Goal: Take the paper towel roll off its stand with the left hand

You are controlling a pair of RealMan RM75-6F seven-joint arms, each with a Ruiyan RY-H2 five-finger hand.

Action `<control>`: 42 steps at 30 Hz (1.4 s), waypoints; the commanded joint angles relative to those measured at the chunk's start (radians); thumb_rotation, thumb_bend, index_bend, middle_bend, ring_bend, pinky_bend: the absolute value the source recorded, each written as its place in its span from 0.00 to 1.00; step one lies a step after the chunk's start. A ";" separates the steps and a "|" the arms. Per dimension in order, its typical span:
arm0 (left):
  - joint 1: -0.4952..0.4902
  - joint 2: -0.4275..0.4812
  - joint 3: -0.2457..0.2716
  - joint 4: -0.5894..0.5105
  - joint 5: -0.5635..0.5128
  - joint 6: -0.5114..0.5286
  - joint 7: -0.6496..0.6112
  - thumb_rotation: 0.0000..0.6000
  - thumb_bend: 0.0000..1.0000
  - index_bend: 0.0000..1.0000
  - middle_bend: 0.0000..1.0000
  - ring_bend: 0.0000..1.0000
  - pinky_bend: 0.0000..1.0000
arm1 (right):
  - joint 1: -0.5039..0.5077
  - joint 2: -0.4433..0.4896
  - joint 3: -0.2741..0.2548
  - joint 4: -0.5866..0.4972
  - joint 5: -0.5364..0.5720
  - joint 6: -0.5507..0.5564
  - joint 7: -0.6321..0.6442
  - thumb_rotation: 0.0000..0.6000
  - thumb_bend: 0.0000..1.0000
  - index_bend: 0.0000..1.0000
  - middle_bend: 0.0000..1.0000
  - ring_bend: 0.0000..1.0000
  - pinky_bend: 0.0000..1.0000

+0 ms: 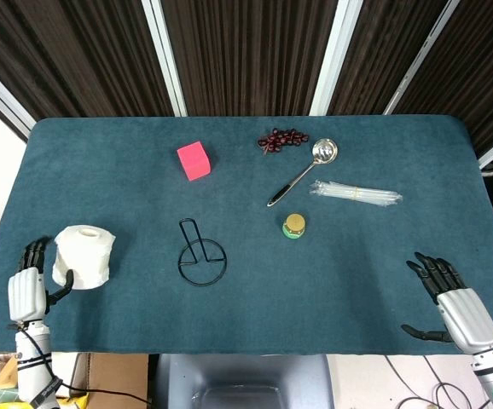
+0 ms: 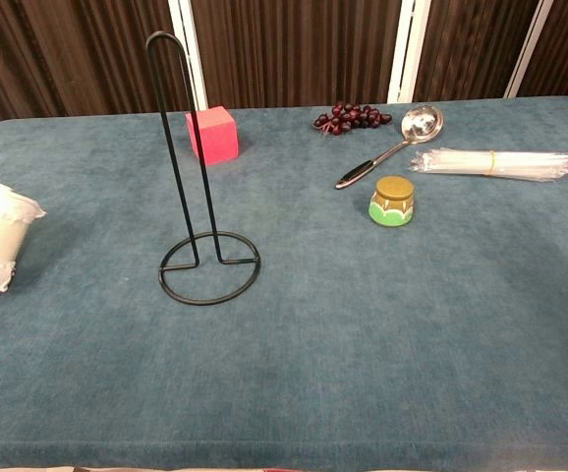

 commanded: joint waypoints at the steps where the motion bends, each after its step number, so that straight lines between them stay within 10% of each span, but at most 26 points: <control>1: 0.027 0.073 0.018 -0.118 0.040 0.061 0.112 1.00 0.40 0.00 0.00 0.00 0.12 | 0.000 0.000 0.000 0.001 0.000 0.000 0.000 1.00 0.16 0.00 0.00 0.00 0.00; 11: 0.064 0.268 0.048 -0.378 0.136 0.133 0.306 1.00 0.40 0.00 0.00 0.00 0.09 | 0.007 -0.002 0.004 0.000 0.009 -0.013 0.000 1.00 0.16 0.00 0.00 0.00 0.00; 27: 0.058 0.400 0.125 -0.289 0.338 0.121 0.398 1.00 0.40 0.18 0.03 0.00 0.06 | 0.005 -0.049 0.049 0.008 0.085 -0.017 -0.087 1.00 0.16 0.00 0.00 0.00 0.00; 42: 0.062 0.434 0.147 -0.302 0.239 -0.008 0.308 1.00 0.40 0.18 0.04 0.00 0.06 | 0.011 -0.064 0.059 0.011 0.109 -0.036 -0.113 1.00 0.16 0.00 0.00 0.00 0.00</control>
